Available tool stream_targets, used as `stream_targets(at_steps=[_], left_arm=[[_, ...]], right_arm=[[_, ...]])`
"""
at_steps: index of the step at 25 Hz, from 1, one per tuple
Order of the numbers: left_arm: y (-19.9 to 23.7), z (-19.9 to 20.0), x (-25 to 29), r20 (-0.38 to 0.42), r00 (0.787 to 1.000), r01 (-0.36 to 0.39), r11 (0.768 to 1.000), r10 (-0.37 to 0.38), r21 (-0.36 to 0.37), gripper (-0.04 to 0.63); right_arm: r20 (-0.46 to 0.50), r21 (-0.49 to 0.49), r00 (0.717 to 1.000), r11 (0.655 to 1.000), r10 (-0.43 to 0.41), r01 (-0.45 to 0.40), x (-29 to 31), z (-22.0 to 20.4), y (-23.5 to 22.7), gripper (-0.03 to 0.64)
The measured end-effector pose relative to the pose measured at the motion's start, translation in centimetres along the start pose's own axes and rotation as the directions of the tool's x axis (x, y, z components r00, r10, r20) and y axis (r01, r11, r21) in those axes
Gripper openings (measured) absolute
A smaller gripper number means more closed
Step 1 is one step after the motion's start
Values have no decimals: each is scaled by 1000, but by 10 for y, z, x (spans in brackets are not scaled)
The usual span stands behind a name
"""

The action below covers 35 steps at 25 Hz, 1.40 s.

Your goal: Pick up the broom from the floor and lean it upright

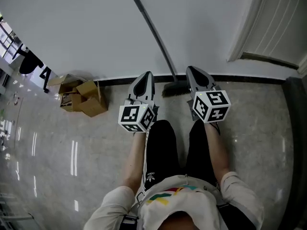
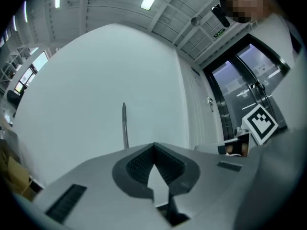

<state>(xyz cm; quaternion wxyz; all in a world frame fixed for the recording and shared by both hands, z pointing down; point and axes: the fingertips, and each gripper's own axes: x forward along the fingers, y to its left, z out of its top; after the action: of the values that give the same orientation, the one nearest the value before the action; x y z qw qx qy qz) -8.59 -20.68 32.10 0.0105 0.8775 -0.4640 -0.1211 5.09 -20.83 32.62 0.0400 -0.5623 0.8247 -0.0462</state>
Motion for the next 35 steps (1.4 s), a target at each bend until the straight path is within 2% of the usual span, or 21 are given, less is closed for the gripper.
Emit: stream_targets(at_steps=[5,9,11,14,18,21,24,27,29,32,35], left_arm=[[-22,-12,-7,-23,1000,10,1000,-10,22,45],[-23,-21,-4,-19,1000,9,1000,-9,-2,46],[-25,-29,-3,-26,1000,7,1000,-7,-5,46],[-22,-43,1,-37,999,-8,999,9,31,46],[-10,-82,8,-70,997,-22,997,27,70,46],[1,-110,9,-96,995,-35,998,40,53,46],[10,-115,14,-74,995,-70,997,71,21,46],[10,-88,17,-80,992,-96,995,97,11,46],[9,-51,21,-91,990,-110,994,109,0,46],[6,21,28,-109,986,-127,992,127,2,45],[-5,109,43,-121,985,-129,992,126,-14,46]], right_arm=[[-67,12,997,999,47,-47,-24,-33,10,14],[-91,-5,994,998,60,-61,-31,-48,10,14],[-100,0,994,999,49,-49,-37,-57,5,14],[-97,15,995,1000,27,-26,-42,-69,-5,14],[-90,16,996,1000,27,-25,-38,-84,-14,14],[-89,14,996,1000,14,-13,-31,-96,-20,14],[-93,12,996,1000,-7,9,-18,-104,-24,14],[-153,63,988,998,12,-3,-10,-94,-15,14],[-193,88,980,996,42,-26,-8,-66,-1,14],[-247,101,966,994,74,-50,-7,-6,22,14],[-294,115,952,992,87,-55,-6,75,41,14]])
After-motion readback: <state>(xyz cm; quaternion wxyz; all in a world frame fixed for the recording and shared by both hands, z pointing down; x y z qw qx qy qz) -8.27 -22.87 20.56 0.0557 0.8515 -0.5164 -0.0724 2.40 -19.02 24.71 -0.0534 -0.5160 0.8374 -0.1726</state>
